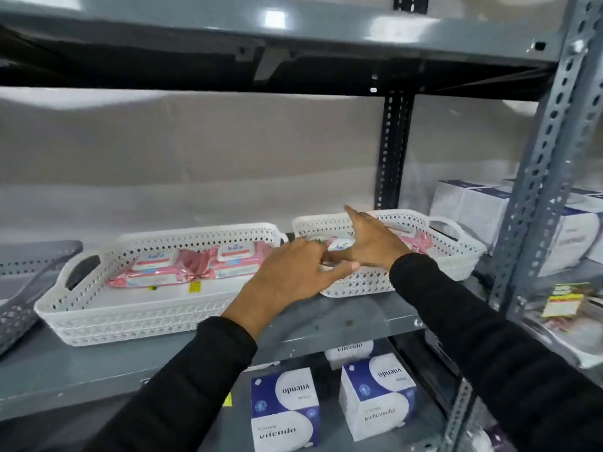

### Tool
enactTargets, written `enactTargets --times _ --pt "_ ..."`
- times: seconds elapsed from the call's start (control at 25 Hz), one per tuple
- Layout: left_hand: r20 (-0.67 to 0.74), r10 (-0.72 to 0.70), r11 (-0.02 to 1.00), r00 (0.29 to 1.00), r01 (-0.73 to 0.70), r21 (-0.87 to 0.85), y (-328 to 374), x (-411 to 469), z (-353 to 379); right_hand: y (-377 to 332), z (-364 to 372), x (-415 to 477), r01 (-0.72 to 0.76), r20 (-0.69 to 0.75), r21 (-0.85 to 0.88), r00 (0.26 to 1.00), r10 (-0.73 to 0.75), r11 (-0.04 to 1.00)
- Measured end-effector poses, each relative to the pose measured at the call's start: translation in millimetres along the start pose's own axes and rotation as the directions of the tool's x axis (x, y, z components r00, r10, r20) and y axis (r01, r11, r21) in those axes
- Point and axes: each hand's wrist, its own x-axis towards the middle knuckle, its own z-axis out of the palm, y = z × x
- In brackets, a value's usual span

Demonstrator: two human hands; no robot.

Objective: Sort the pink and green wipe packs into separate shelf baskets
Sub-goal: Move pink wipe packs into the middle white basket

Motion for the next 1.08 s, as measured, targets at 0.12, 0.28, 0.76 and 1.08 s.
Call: enactTargets --times 0.12,0.28,0.76,1.08 --pt "0.084 0.077 0.972 0.994 -0.093 0.216 -1.5 2.2 16.8 12.1 3.5 5.8 -0.083 0.179 0.060 0.981 0.071 0.995" --pt "0.133 0.050 0.964 0.990 -0.083 0.252 -5.4 3.1 18.1 10.5 10.1 13.7 -0.119 0.166 0.040 0.980 0.111 0.992" --pt "-0.213 -0.026 0.975 0.977 0.071 0.211 -59.7 -67.4 -35.0 -54.6 -24.6 3.1 0.117 -0.211 0.155 0.974 -0.083 0.981" --pt "-0.310 -0.164 0.950 0.937 0.235 0.208 -157.2 -163.5 -83.7 -195.3 22.2 11.3 0.293 -0.043 0.237 0.956 -0.291 0.926"
